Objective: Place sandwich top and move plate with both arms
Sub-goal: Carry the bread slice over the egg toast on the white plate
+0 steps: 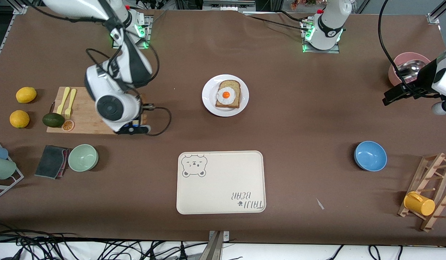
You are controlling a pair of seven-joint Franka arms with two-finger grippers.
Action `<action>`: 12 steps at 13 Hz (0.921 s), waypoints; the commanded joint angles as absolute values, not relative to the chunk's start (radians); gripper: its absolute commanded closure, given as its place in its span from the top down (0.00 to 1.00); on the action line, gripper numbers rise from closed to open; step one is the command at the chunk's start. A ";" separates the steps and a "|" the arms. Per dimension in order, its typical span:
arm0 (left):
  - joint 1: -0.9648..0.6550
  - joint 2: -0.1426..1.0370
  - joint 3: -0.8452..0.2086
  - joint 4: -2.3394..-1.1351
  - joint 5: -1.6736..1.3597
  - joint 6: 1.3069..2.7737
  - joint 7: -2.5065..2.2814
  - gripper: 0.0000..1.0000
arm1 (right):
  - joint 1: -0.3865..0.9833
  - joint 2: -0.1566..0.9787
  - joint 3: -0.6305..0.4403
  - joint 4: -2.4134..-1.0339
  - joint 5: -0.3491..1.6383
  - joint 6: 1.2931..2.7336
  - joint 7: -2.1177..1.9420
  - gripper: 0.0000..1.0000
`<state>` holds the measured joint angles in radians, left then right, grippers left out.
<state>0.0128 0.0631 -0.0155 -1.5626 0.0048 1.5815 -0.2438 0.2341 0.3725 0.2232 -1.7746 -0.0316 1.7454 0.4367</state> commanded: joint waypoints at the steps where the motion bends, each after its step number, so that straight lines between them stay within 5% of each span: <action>1: 0.014 0.064 -0.014 -1.540 0.015 1.560 -0.241 1.00 | 0.227 0.356 0.361 -1.734 -0.020 1.721 0.598 0.00; 3: 0.017 0.066 -0.011 -1.529 0.023 1.560 -0.239 1.00 | 0.265 0.386 0.432 -1.671 -0.026 1.727 0.749 0.00; 12: 0.051 0.067 -0.006 -1.525 0.015 1.559 -0.242 1.00 | 0.514 0.652 0.434 -1.462 -0.071 1.824 1.126 0.00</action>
<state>0.0464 0.0630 -0.0016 -1.5468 0.0048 1.5810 -0.2438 0.4946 0.6060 0.4322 -1.5323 -0.0619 1.8188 1.0700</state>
